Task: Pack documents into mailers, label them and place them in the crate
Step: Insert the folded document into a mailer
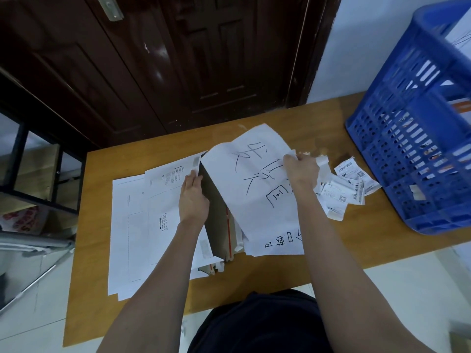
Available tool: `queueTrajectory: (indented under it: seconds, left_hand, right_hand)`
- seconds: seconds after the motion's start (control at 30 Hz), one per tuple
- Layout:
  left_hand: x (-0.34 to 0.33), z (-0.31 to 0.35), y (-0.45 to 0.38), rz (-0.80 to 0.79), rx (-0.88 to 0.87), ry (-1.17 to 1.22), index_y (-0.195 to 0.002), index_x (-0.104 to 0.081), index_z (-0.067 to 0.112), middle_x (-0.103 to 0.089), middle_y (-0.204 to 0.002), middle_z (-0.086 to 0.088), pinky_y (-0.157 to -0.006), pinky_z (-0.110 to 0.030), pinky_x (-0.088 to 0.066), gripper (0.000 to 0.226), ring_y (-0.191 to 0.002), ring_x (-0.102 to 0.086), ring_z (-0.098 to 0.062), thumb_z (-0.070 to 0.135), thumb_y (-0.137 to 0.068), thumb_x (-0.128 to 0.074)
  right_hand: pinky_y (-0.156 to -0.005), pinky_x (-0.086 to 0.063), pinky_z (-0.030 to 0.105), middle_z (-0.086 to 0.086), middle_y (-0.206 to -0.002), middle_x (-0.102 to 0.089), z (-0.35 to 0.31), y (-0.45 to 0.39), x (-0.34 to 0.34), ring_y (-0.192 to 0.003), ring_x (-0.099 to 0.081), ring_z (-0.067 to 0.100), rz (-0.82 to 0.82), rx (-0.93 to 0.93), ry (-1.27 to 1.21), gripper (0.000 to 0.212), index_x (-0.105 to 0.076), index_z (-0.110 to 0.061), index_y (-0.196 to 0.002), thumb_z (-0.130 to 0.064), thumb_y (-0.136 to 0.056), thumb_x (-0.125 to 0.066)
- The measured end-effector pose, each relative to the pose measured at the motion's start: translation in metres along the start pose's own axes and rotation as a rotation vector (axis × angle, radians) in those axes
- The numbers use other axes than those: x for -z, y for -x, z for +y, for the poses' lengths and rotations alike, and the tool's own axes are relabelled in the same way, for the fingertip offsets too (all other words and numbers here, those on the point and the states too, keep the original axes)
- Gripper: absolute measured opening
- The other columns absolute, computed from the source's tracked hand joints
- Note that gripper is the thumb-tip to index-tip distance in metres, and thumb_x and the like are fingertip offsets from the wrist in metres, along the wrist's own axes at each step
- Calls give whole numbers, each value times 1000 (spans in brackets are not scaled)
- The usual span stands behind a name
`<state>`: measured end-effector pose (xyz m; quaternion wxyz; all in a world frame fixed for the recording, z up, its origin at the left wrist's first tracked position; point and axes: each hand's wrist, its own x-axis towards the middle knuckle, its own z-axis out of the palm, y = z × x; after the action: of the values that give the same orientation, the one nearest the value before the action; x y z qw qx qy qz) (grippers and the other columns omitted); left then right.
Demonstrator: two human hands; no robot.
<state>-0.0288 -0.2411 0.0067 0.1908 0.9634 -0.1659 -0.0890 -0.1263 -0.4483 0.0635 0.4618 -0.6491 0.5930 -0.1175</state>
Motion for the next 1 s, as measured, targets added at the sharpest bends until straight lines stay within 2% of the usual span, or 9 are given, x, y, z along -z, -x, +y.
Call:
queueTrajectory:
  seconds: [0.07, 0.13, 0.27, 0.43, 0.63, 0.8, 0.93, 1.0]
  left_hand:
    - [0, 5, -1, 1, 5, 22, -144, -38, 17, -25, -156, 0, -116, -36, -23, 53, -145, -20, -21, 2, -94, -50]
    - [1, 7, -3, -1, 6, 16, -144, -37, 18, -24, -157, 1, -116, -37, -24, 54, -146, -19, -21, 2, -94, -49]
    - [-1, 9, -4, -1, 2, -15, -146, -35, 18, -22, -158, 0, -117, -35, -25, 55, -146, -19, -21, 3, -94, -50]
    - [-6, 15, -2, -12, 1, -3, -147, -32, 16, -20, -158, -1, -117, -34, -25, 56, -146, -16, -21, 2, -95, -47]
    - [-8, 15, -1, -26, -12, -32, -149, -27, 16, -15, -159, 0, -118, -31, -22, 58, -147, -12, -19, 1, -96, -45]
    - [-9, 14, 0, -34, -26, -69, -150, -25, 17, -14, -159, -1, -118, -31, -19, 57, -147, -12, -19, 4, -97, -44]
    - [-10, 15, 1, -27, -48, -67, -149, -26, 16, -16, -159, -1, -119, -29, -16, 55, -147, -13, -19, 3, -98, -42]
    - [-11, 15, 1, -22, -47, -63, -149, -26, 16, -16, -159, -1, -118, -28, -17, 55, -147, -13, -19, 3, -98, -42]
  right_hand:
    - [-57, -31, 24, 3, -62, -45, 1, 0, -2, -65, -42, 25, -53, -8, 89, 19, -45, -14, -59, -13, -77, -52]
    - [-52, -26, 22, 1, -57, -40, 1, 0, -3, -63, -41, 26, -52, 7, 167, 29, -36, -16, -54, -12, -77, -51]
    - [-51, -28, 21, -1, -58, -42, -8, 1, -1, -66, -46, 25, -74, 98, 265, 30, -40, -16, -55, -11, -82, -50]
    - [-46, -18, 24, -2, -52, -33, -20, 6, 1, -49, -29, 16, -84, 189, 236, 34, -35, -17, -51, -7, -80, -49]
    - [-45, -15, 24, 0, -52, -26, -28, 7, 4, -47, -21, 17, -76, 208, 221, 36, -28, -17, -51, -5, -77, -48]
    - [-47, -16, 24, 1, -52, -27, -27, 8, -4, -50, -19, 20, -29, 277, 219, 32, -29, -14, -53, -3, -76, -48]
    - [-46, -24, 25, 6, -55, -43, -27, 11, -12, -53, -36, 24, -3, 333, 210, 19, -47, -9, -60, -7, -79, -50]
    - [-46, -23, 26, 4, -54, -40, -27, 12, -14, -53, -33, 23, -10, 338, 211, 18, -47, -11, -62, -6, -79, -49]
